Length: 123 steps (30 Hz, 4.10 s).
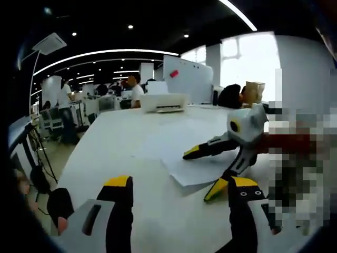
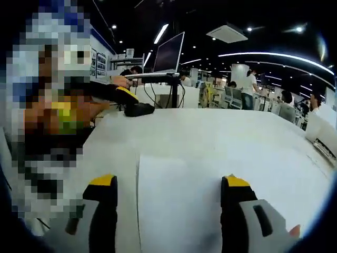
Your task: Organize the stack of printing papers by aligning and flattening the scattered papers on the table
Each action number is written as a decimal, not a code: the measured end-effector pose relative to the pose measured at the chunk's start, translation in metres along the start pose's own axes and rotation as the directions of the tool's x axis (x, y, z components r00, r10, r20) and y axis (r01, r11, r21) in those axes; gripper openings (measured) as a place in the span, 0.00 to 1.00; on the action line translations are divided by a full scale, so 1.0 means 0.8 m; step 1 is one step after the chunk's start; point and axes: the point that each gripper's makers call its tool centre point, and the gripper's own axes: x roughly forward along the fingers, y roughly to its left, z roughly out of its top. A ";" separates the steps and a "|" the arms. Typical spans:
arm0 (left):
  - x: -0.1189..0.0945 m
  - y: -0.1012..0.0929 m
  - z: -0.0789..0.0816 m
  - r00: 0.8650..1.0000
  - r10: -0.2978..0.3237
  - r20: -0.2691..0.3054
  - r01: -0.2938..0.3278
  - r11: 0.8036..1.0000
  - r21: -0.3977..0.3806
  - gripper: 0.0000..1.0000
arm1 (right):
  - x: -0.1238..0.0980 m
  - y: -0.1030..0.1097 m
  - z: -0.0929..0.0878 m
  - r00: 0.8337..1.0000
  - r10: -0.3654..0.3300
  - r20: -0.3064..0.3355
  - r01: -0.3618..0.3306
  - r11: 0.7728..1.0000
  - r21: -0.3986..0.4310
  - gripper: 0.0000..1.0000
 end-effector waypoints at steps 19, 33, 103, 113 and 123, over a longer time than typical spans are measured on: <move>0.004 -0.005 -0.001 1.000 -0.012 -0.004 0.012 1.000 0.006 0.76 | 0.001 -0.003 -0.001 1.000 0.012 -0.016 -0.013 0.999 -0.034 0.10; 0.006 -0.010 0.000 1.000 -0.016 -0.011 0.016 1.000 0.014 0.76 | -0.020 -0.018 0.015 0.999 -0.034 -0.002 0.034 0.998 0.048 0.00; 0.072 -0.064 0.047 0.990 -0.133 0.056 0.130 0.990 0.054 0.75 | -0.421 -0.125 0.262 0.837 -0.231 0.496 0.101 0.957 0.273 0.00; 0.084 -0.085 0.052 0.982 -0.169 0.087 0.167 0.985 0.034 0.75 | -0.437 -0.130 0.268 0.769 -0.256 0.586 0.008 0.920 0.391 0.00; 0.084 -0.088 0.051 0.982 -0.173 0.081 0.170 0.985 0.034 0.75 | -0.419 -0.201 0.173 0.744 -0.432 0.510 0.036 0.788 0.614 0.00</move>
